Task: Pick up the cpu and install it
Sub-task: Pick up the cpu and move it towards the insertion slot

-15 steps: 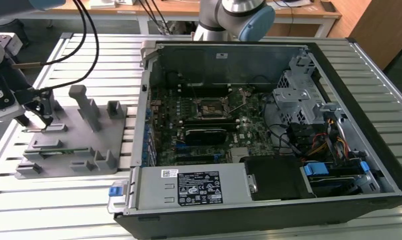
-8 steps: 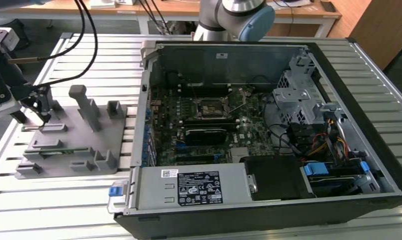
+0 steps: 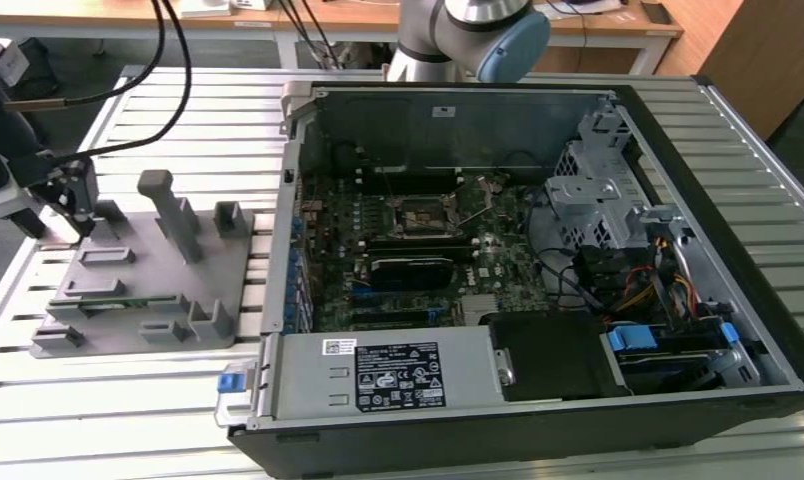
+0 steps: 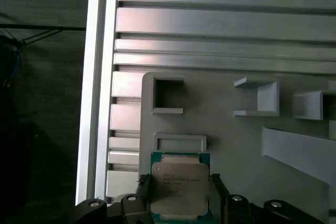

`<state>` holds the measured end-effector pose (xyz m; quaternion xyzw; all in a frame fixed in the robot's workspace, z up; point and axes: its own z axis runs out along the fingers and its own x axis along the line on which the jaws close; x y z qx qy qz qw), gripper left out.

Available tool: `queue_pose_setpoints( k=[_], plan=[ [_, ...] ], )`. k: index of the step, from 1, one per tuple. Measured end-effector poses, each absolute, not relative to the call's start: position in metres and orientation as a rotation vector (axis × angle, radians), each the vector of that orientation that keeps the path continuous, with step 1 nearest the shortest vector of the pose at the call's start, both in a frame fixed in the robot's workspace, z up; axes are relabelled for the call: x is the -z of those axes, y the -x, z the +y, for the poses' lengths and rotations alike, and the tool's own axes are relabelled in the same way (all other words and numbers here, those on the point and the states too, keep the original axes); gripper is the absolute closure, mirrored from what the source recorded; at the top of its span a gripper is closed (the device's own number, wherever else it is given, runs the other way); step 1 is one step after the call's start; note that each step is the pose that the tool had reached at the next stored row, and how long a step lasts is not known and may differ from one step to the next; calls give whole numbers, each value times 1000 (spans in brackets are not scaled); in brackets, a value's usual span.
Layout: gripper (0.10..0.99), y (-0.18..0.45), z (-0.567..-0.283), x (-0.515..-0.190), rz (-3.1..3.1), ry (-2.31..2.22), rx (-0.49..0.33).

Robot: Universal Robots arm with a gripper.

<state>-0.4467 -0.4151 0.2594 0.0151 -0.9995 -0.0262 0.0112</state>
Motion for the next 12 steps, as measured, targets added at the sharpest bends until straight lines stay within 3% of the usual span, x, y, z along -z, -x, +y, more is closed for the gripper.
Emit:
queue_pose_setpoints(
  k=[12],
  plan=[
    [561,447,-413,-281,-3118,-47,82]
  ],
)
